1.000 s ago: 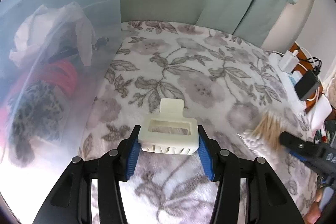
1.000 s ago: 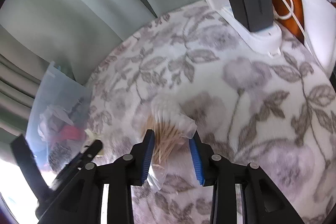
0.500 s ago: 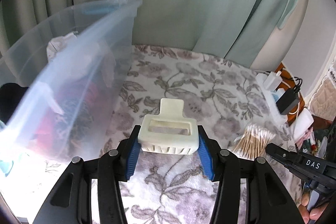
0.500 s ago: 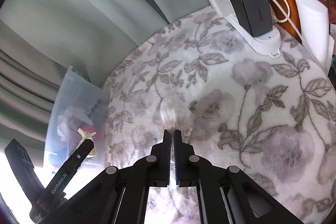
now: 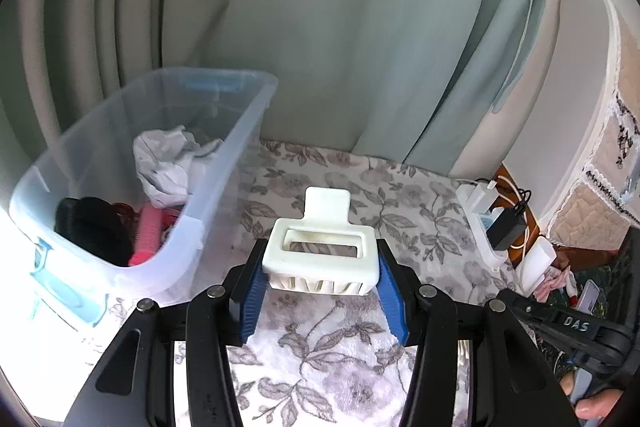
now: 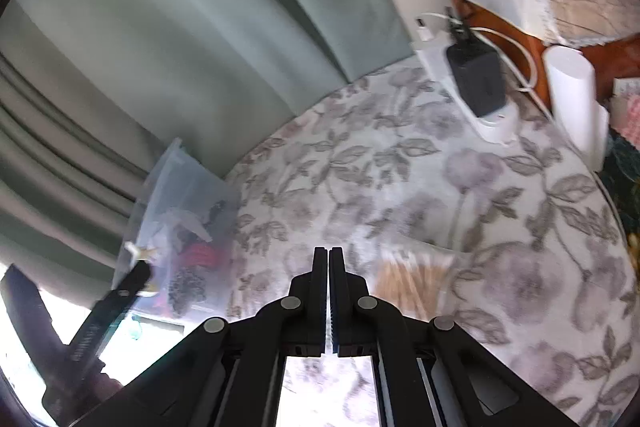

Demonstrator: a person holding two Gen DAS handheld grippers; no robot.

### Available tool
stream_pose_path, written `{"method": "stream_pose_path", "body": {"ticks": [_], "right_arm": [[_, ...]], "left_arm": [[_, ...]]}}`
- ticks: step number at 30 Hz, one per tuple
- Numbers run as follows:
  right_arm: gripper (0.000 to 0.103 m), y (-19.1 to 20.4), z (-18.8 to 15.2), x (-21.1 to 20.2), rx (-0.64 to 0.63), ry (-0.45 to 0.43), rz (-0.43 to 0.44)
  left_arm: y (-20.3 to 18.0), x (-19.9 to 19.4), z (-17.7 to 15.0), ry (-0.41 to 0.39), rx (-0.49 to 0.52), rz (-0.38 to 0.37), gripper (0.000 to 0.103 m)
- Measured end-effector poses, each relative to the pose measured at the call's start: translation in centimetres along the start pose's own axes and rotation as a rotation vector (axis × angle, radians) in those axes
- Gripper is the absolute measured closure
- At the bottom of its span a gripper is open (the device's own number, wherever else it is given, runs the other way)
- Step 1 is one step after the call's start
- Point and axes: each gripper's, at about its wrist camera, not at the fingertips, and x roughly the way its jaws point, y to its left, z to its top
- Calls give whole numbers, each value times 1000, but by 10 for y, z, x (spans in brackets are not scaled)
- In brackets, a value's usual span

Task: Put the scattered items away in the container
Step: 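Lift the hair clip with the left gripper while the right grasps the swab bag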

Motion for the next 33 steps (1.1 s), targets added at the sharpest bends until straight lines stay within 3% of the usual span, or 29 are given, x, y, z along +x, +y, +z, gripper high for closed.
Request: {"method": "stream_pose_path", "body": {"ticks": [9, 10, 11, 13, 23, 33], "right_arm": [[96, -30, -7, 14, 27, 43, -97], [89, -32, -8, 18, 26, 57, -106], [69, -34, -9, 21, 27, 66, -111], [38, -36, -13, 28, 29, 70, -126], [37, -40, -20, 72, 46, 139, -193], [33, -20, -23, 93, -39, 133, -333]], "left_arm": [[5, -6, -1, 0, -17, 3, 51], [6, -5, -1, 0, -17, 3, 51], [6, -5, 0, 0, -17, 2, 51], [6, -3, 0, 1, -13, 1, 51], [6, 15, -6, 37, -1, -2, 51], [10, 29, -9, 64, -17, -3, 51]]}}
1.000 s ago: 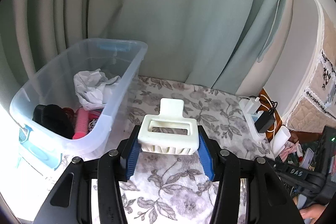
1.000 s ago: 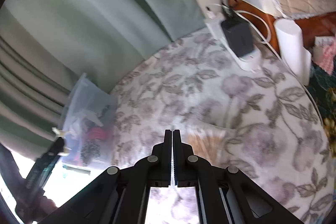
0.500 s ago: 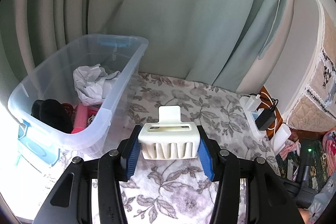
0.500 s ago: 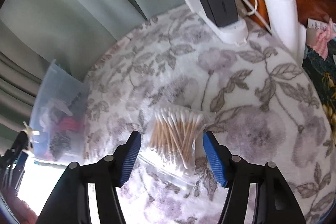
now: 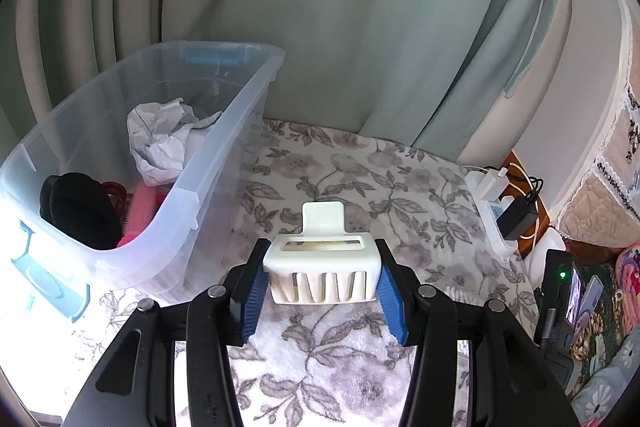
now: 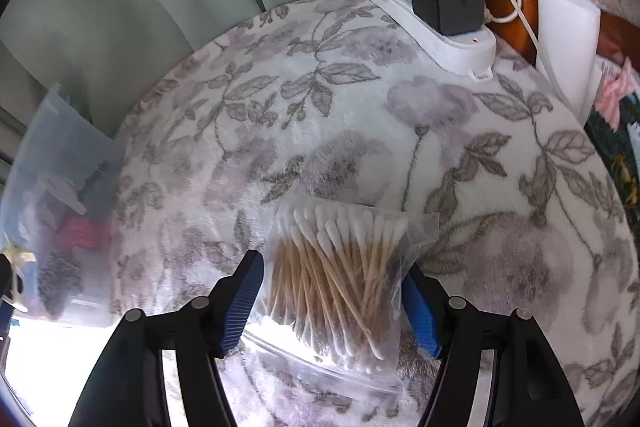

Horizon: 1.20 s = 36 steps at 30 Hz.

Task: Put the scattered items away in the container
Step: 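Lift the hair clip with the left gripper while the right grasps the swab bag, then carry the clip with the left gripper while the right carries the swab bag to the container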

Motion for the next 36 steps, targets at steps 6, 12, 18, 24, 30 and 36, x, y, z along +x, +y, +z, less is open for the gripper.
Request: {"method": "stream_pose_path", "body": {"ticks": [6, 12, 18, 24, 30, 36], "right_arm": [[43, -2, -3, -2, -4, 7, -20], [55, -11, -8, -11, 34, 28, 10], [56, -7, -11, -36, 41, 0, 48], [56, 12, 0, -83, 17, -92, 121], [56, 51, 7, -136, -50, -207, 220], [56, 111, 6, -185, -176, -314, 331]], "left_arm": [[5, -4, 1, -8, -16, -14, 51], [11, -20, 5, -43, -38, -29, 51], [18, -45, 11, -101, -51, -44, 51], [26, -76, 19, -177, -70, -61, 51], [41, -110, 29, -274, -94, -70, 51], [75, -139, 37, -361, -162, -47, 51]]}}
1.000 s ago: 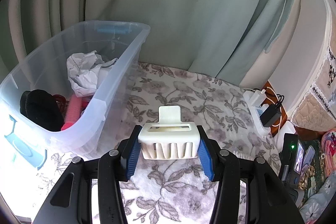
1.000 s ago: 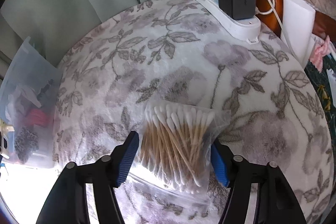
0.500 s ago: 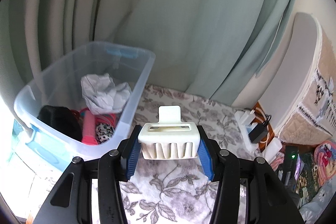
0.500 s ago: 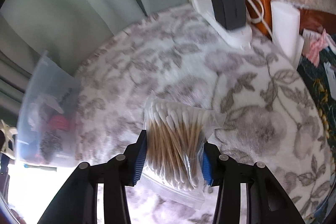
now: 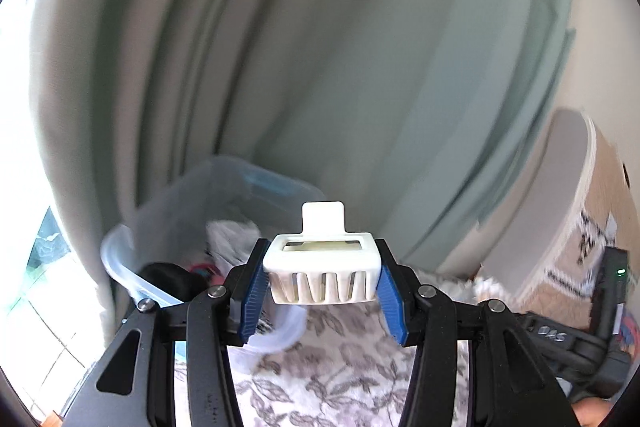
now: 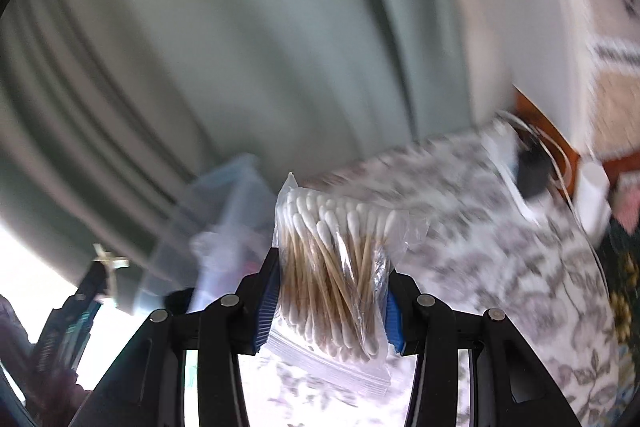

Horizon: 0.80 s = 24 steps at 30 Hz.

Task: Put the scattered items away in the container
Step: 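Carry the clip with the left gripper while the right carries the swab bag to the container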

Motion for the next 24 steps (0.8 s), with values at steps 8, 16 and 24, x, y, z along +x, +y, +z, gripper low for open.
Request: {"method": "stream_pose_path", "body": {"ticks": [8, 16, 24], "right_arm": [[56, 76, 9, -1, -136, -39, 117], [55, 139, 9, 26, -267, -26, 206], [55, 168, -21, 85, -357, 91, 228]], "left_arm": [[43, -17, 18, -70, -76, 61, 51], [66, -18, 25, -114, -116, 93, 51], [87, 15, 12, -69, -142, 116, 51]]}}
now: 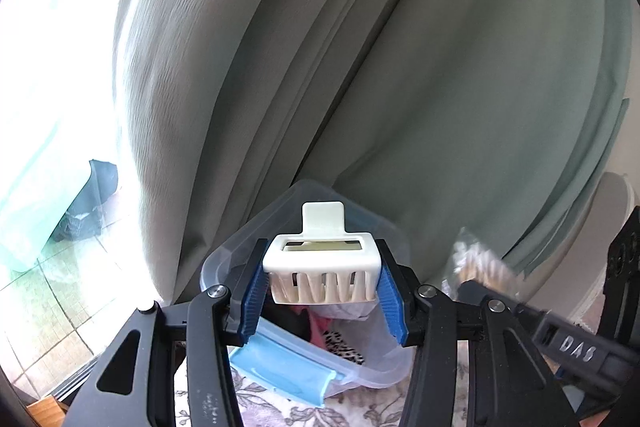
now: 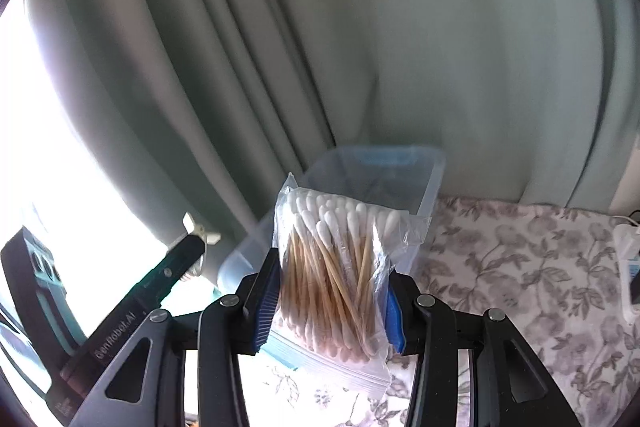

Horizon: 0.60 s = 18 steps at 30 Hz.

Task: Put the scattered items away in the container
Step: 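Carry the clip with the left gripper while the right carries the swab bag to the container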

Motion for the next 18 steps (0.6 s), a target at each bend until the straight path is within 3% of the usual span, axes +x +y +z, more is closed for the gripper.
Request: {"method": "stream_pose_path", "body": {"ticks": [10, 18], "right_arm": [[55, -10, -9, 68, -23, 82, 11], [56, -30, -28, 96, -14, 108, 30]], "left_arm": [[9, 45, -16, 43, 3, 0, 51], [12, 75, -26, 71, 1, 6, 52]]}}
